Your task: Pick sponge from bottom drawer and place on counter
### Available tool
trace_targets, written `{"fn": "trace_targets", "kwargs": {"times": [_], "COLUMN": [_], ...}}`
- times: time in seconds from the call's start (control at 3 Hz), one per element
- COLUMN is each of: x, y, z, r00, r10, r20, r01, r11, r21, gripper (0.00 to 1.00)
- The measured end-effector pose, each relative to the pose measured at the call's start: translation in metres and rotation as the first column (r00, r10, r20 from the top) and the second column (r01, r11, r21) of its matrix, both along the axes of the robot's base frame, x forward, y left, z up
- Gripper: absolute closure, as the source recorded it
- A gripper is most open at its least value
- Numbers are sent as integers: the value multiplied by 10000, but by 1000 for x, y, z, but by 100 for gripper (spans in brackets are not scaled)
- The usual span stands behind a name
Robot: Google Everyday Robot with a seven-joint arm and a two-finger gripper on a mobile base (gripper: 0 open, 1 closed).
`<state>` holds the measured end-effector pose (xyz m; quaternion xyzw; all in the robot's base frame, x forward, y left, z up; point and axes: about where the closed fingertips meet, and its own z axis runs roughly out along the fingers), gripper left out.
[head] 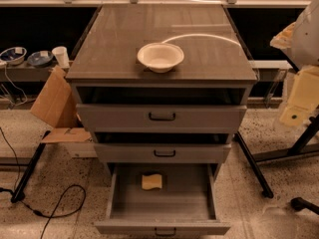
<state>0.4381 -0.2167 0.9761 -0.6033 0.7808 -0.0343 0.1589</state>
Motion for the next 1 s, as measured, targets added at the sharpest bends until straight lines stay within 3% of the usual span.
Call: {"fn": "trace_targets", "kwargs": {"times": [0.33, 0.67, 1.0], "x": [0, 8, 23], "y": [0, 19, 66], "z": [0, -19, -71], "r00": [10000, 9988, 9840], "r10": [2, 479, 1757], "r20": [0, -51, -302], "r01": [-2, -480, -1762], "r11": [10000, 9987, 9843], "r21": [0, -140, -128], "gripper": [0, 0, 0]}}
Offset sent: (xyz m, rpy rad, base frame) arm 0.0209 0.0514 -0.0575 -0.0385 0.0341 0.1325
